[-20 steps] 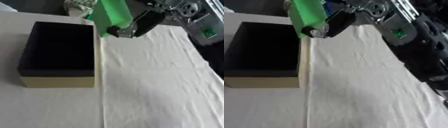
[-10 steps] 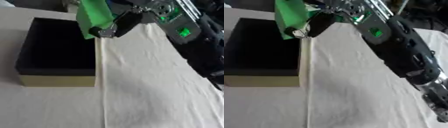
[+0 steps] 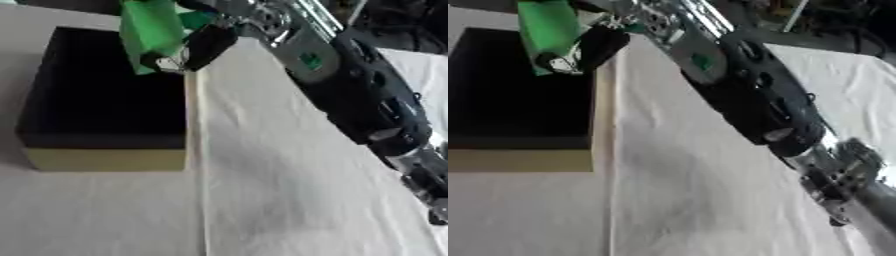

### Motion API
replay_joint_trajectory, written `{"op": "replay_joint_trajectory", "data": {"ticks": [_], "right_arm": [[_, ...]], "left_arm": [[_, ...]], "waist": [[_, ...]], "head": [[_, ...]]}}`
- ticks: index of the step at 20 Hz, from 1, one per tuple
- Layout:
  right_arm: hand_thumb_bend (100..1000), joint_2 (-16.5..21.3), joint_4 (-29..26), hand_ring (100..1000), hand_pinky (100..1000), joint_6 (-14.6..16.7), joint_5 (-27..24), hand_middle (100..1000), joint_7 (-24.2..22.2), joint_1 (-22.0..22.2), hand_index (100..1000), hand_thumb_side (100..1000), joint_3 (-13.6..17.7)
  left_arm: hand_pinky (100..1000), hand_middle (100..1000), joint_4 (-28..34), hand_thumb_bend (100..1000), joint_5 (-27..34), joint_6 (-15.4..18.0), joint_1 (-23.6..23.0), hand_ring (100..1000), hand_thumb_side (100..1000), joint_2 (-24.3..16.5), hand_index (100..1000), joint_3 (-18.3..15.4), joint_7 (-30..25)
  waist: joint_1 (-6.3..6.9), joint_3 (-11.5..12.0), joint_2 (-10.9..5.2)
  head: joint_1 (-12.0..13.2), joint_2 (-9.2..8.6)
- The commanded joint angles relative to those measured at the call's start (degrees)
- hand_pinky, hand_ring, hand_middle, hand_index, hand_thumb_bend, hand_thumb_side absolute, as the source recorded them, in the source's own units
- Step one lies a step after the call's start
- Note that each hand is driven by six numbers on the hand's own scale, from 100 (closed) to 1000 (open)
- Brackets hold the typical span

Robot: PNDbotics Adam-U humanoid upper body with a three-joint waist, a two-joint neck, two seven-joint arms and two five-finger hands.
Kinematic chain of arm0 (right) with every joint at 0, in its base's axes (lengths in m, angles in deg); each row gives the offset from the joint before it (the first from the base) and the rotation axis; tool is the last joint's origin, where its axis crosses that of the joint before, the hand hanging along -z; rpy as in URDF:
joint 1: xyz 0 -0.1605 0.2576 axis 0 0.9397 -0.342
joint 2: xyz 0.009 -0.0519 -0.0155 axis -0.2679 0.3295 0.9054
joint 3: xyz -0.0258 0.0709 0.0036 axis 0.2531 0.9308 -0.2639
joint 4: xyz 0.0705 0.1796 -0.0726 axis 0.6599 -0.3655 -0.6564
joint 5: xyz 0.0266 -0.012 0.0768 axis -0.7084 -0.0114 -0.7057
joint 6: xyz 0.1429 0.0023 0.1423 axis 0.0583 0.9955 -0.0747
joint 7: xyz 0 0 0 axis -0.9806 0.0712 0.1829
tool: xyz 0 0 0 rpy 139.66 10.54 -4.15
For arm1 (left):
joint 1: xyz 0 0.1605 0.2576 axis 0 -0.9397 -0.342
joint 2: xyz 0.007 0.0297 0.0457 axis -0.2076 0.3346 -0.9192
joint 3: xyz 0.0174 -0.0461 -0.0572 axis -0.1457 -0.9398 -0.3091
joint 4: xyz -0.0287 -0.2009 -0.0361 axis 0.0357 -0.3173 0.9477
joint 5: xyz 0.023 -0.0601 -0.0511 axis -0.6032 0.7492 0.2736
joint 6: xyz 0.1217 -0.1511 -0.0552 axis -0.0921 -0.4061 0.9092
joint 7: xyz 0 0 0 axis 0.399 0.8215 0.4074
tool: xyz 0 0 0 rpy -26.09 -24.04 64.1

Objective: Pick up objects on the table and place them in the box.

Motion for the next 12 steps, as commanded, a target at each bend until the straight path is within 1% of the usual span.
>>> {"op": "replay_joint_trajectory", "data": {"ticks": [1, 4, 10, 11, 12], "right_arm": [[100, 0.64, 0.54, 566, 682, 0.18, 0.99, 463, 0.89, -1.37, 664, 552, 0.24], [100, 0.04, 1.45, 575, 688, 0.26, 1.77, 471, 0.86, -1.15, 668, 527, -0.43], [129, -1.64, 2.75, 608, 725, 1.69, 5.61, 503, 1.19, -1.01, 690, 553, -1.94], [179, -1.75, 2.89, 698, 773, 1.87, 6.12, 611, 1.11, -0.99, 757, 576, -2.08], [210, -1.78, 2.97, 750, 798, 2.01, 6.78, 707, 1.00, -0.96, 810, 607, -2.17]], "left_arm": [[643, 739, 0.83, 482, 0.31, 0.31, 0.68, 702, 1000, -0.35, 783, 0.03, -0.10], [642, 735, 0.83, 482, 0.42, 0.30, 0.81, 698, 1000, -0.11, 782, 0.02, -0.07], [641, 733, 0.83, 481, 0.83, 0.15, 1.17, 696, 1000, 0.36, 782, 0.11, -0.14], [640, 733, 0.83, 481, 0.87, 0.13, 1.16, 695, 1000, 0.40, 782, 0.14, -0.18], [640, 733, 0.83, 481, 0.90, 0.08, 1.07, 695, 1000, 0.39, 782, 0.14, -0.20]], "waist": [[0.45, 0.06, -1.10], [0.30, 0.66, -0.86], [0.19, 1.21, -0.41], [0.18, 1.25, -0.36], [0.17, 1.24, -0.31]], "head": [[-0.42, -0.07], [-1.12, -0.10], [-1.68, -0.27], [-1.75, -0.28], [-1.79, -0.29]]}}
